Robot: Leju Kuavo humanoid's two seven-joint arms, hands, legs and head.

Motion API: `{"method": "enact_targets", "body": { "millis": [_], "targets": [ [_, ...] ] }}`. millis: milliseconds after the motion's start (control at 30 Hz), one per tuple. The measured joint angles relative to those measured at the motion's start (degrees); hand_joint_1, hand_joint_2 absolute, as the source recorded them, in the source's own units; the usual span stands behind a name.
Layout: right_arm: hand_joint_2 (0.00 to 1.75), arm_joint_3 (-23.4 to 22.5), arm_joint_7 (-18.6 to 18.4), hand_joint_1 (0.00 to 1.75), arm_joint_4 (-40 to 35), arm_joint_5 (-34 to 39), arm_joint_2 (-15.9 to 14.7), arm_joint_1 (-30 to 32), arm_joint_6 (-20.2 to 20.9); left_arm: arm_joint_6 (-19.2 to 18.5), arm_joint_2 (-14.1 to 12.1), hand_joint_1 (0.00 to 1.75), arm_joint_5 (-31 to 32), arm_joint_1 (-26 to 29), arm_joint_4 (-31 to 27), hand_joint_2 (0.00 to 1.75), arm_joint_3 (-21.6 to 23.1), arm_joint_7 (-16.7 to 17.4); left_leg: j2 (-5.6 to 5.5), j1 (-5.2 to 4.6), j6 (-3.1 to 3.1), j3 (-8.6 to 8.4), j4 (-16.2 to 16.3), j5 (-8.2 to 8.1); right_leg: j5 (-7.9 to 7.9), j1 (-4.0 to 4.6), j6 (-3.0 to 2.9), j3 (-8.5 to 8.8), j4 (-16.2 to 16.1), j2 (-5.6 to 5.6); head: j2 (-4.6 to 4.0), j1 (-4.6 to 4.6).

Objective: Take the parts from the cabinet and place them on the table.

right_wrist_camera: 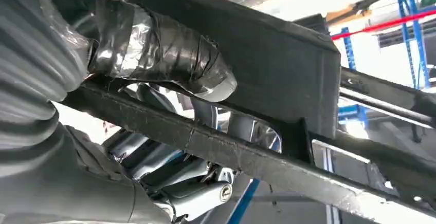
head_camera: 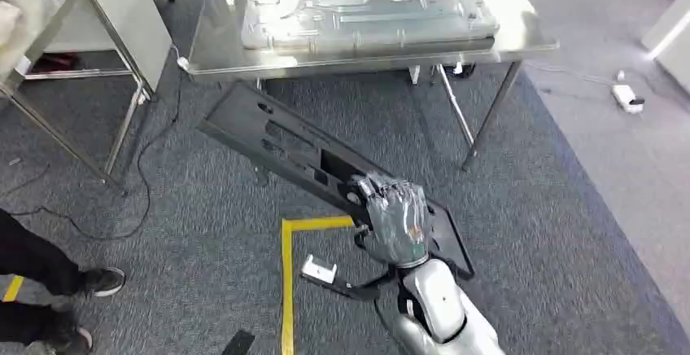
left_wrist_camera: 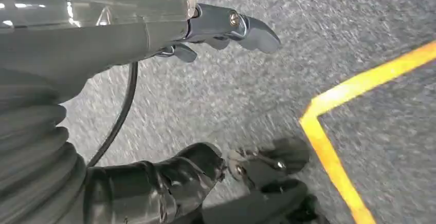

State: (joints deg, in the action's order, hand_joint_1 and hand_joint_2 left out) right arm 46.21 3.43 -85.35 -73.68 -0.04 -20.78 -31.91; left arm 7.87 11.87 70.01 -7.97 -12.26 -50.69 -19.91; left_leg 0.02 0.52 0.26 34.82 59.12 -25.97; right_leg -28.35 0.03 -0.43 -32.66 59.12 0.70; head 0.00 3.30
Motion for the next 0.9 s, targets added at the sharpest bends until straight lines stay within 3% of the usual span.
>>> {"method": "enact_targets", "body": {
  "millis": [67,100,133,167,233,267,300,333,400,433,467,567,633,667,733,767,800,833,900],
  "targets": [
    [1.75,0.0,0.1,1.75,0.0,0.0,0.0,0.0,-0.1,0.0,0.0,0.0,0.0,0.2,0.0,1.75,0.0,0.0,-0.04,0.2,0.45,-0.23,-0.4,0.02,-0.08,0.14,0.59,0.34,-0.5,0.06,0.0,-0.02],
    [1.75,0.0,0.1,1.75,-0.3,0.0,0.0,0.0,-0.2,0.0,0.0,0.0,0.0,0.2,0.0,1.75,0.0,0.0,0.03,0.83,0.81,-0.84,-1.1,0.26,-0.58,0.04,0.92,0.31,-0.3,0.02,0.0,-0.13],
    [1.75,0.0,0.1,1.75,-0.3,0.0,0.0,-0.1,-0.2,0.0,0.0,0.0,0.0,0.2,0.0,1.75,0.0,0.0,0.03,0.78,0.92,-1.19,-1.4,0.22,-1.23,0.1,1.2,0.08,0.9,-0.14,0.0,0.16],
    [1.75,0.0,0.2,1.75,-0.4,0.0,0.0,-0.3,-0.4,-0.1,0.0,0.0,0.0,0.0,0.0,1.75,0.0,0.0,0.05,0.83,1.32,-1.4,-1.5,0.13,-3.43,-0.11,1.45,-2.03,5.2,-0.18,0.0,0.37],
    [1.75,0.0,0.3,1.75,-0.4,0.0,0.0,-0.1,-0.5,-0.1,0.0,0.0,0.0,-0.1,0.0,1.75,0.0,0.0,0.07,0.82,1.5,-1.55,-1.5,-0.13,-6.71,-0.51,1.95,-7.01,14.1,-0.27,0.0,0.37],
    [1.75,0.1,0.3,1.75,-0.4,0.0,-0.1,0.1,-0.5,-0.1,0.0,0.0,0.0,-0.1,0.0,1.75,0.0,0.0,0.06,0.82,1.46,-1.65,-1.4,-0.28,-7.06,-0.69,2.15,-9.18,17.3,-0.3,0.0,0.42],
    [1.75,0.1,0.3,1.75,-0.4,0.0,-0.2,0.3,-0.5,-0.1,0.0,0.0,0.0,0.0,0.0,1.75,0.0,0.0,0.06,0.83,1.43,-1.86,-1.4,-0.5,-5.72,-0.9,2.28,-9.72,17.2,-0.38,0.0,0.4],
    [1.75,0.1,0.2,1.75,-0.4,0.0,-0.2,0.3,-0.5,-0.1,0.0,0.0,0.0,0.1,0.0,1.75,0.0,0.0,0.03,0.86,1.29,-2.15,-1.3,-0.76,-3.27,-1.06,2.33,-8.84,14.4,-0.43,0.0,0.42],
    [1.75,0.1,0.2,1.75,-0.5,0.0,-0.2,0.2,-0.5,-0.1,0.0,0.0,0.1,0.1,0.0,1.75,0.1,0.0,-0.02,0.99,0.87,-2.93,-1.0,-1.52,2.76,-1.22,2.19,-4.44,4.4,-0.58,0.0,0.42],
    [1.75,0.1,0.3,1.75,-0.5,0.0,-0.2,0.2,-0.5,-0.1,0.0,0.0,0.1,0.2,0.0,1.75,0.1,0.0,-0.04,1.0,0.44,-3.07,-0.9,-1.88,2.82,-1.17,2.06,-2.92,1.3,-0.8,0.0,0.46],
    [1.75,0.1,0.3,1.75,-0.5,0.0,-0.2,0.1,-0.5,-0.1,0.0,0.0,0.1,0.0,0.0,1.75,0.1,0.0,-0.09,0.66,0.05,-2.87,-0.6,-2.08,2.43,-0.61,1.84,-2.53,0.2,-0.77,0.0,0.51],
    [1.75,0.1,0.2,1.75,-0.6,0.1,-0.2,0.2,-0.6,-0.1,0.0,0.0,0.2,0.0,0.0,1.75,0.1,0.0,0.05,0.7,-0.96,-3.02,-1.2,-2.04,2.12,-0.4,0.88,-2.8,0.5,-0.41,0.0,0.33],
    [1.75,0.1,0.3,1.75,-0.8,0.1,-0.1,0.1,-0.6,-0.2,0.0,0.0,0.3,-0.1,0.0,1.75,0.2,-0.1,0.06,0.9,-1.49,-2.98,0.0,-3.17,2.11,-0.9,-0.15,-1.82,-0.3,-0.39,0.0,0.35],
    [1.75,0.1,0.3,1.75,-0.8,0.1,-0.1,0.0,-0.7,-0.2,0.0,0.0,0.3,-0.2,0.0,1.75,0.2,-0.1,0.06,0.87,-1.47,-1.58,2.9,-4.66,1.87,-0.87,-0.57,-1.57,-0.4,-0.51,0.0,0.07],
    [1.75,0.1,0.3,1.75,-0.8,0.1,-0.1,-0.1,-0.7,-0.2,0.0,0.0,0.3,-0.2,0.0,1.75,0.3,-0.1,0.05,0.86,-1.6,3.87,12.9,-8.55,1.44,-0.55,-1.18,-1.14,-0.4,-0.62,0.0,0.02],
    [1.75,0.1,0.3,1.75,-0.8,0.1,-0.1,-0.1,-0.7,-0.2,0.0,0.0,0.3,-0.1,0.0,1.75,0.3,-0.1,0.06,0.86,-1.64,6.2,16.6,-9.3,1.24,-0.36,-1.37,-0.98,-0.3,-0.59,0.0,0.07],
    [1.75,0.1,0.3,1.75,-0.8,0.1,-0.1,0.0,-0.7,-0.2,0.0,0.0,0.3,0.1,0.0,1.75,0.3,-0.1,0.06,0.86,-1.62,7.39,17.8,-8.63,1.02,-0.24,-1.38,-0.7,-0.3,-0.46,0.0,0.02],
    [1.75,0.1,0.3,1.75,-0.8,0.1,-0.1,0.0,-0.7,-0.2,0.0,0.0,0.3,0.1,0.0,1.75,0.3,-0.1,0.06,0.84,-1.49,7.24,16.4,-6.8,0.77,-0.18,-1.36,-0.32,-0.3,-0.3,0.0,0.05],
    [1.75,0.1,0.4,1.75,-0.8,0.1,-0.1,-0.1,-0.7,-0.2,0.0,0.0,0.3,0.1,0.0,1.75,0.3,-0.1,0.05,0.7,-0.8,3.06,6.0,0.16,-0.05,-0.04,-1.11,1.03,-0.3,-0.05,0.0,0.02]
  ]
}}
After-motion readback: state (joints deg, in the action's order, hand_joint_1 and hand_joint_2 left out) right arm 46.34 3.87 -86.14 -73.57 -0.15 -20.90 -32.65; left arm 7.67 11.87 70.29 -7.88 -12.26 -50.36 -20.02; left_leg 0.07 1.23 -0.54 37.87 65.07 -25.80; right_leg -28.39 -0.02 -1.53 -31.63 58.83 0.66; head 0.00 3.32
